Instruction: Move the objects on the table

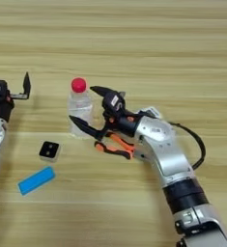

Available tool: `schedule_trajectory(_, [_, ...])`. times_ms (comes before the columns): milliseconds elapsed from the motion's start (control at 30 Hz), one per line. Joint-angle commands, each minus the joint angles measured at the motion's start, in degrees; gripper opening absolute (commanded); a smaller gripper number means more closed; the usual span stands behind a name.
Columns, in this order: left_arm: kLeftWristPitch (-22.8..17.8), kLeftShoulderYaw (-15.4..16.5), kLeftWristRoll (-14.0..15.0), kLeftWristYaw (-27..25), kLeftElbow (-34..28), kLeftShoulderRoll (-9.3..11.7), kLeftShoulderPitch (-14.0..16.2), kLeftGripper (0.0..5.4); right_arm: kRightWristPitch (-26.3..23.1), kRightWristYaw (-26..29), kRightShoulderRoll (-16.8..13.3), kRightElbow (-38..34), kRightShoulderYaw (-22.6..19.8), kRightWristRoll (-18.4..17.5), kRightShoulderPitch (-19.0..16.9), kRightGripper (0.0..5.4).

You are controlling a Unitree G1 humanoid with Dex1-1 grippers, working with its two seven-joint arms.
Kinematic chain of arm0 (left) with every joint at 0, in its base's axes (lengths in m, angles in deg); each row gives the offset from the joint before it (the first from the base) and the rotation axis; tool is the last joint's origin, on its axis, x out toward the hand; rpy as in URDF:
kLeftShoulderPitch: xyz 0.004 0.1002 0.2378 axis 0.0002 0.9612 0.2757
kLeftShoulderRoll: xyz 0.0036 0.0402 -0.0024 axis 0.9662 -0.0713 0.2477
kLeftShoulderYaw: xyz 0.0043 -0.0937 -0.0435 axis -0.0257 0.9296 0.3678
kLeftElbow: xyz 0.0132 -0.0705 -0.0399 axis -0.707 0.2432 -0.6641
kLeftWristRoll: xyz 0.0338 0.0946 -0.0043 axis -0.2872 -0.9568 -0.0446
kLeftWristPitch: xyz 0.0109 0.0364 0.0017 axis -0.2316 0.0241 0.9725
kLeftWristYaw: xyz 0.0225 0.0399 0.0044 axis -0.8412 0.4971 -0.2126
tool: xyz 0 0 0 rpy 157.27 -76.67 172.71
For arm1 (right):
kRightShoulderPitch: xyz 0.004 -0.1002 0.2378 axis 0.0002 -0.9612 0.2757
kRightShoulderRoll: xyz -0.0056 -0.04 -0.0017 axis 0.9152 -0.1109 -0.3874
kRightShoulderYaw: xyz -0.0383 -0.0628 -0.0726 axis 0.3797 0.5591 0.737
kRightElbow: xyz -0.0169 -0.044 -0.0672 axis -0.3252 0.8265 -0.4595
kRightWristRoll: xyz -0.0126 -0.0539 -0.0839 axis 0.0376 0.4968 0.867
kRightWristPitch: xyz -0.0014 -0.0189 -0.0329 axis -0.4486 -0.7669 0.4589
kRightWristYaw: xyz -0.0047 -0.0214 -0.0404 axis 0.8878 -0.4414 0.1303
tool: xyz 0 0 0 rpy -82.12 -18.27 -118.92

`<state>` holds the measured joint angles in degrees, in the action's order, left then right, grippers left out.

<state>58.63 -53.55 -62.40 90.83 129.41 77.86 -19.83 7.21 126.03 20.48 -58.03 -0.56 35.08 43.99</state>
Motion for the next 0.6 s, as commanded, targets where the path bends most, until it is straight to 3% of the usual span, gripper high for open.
schedule_trajectory(33, [-0.1,-0.3,-0.9,0.7,0.3,-0.5,-1.0,5.4,-1.0,-0.4,1.5,2.7,1.0,1.4,3.4,5.14])
schedule_trajectory(367, [0.1,-0.5,-1.8,1.4,-0.2,-1.0,-1.0,5.4,-0.9,-1.1,3.6,10.9,0.1,2.1,6.8,3.75])
schedule_trajectory(600, [0.1,-0.4,-1.8,1.4,0.0,-1.0,-1.1,5.4,0.4,-1.0,4.0,12.6,-0.2,2.3,7.3,3.39])
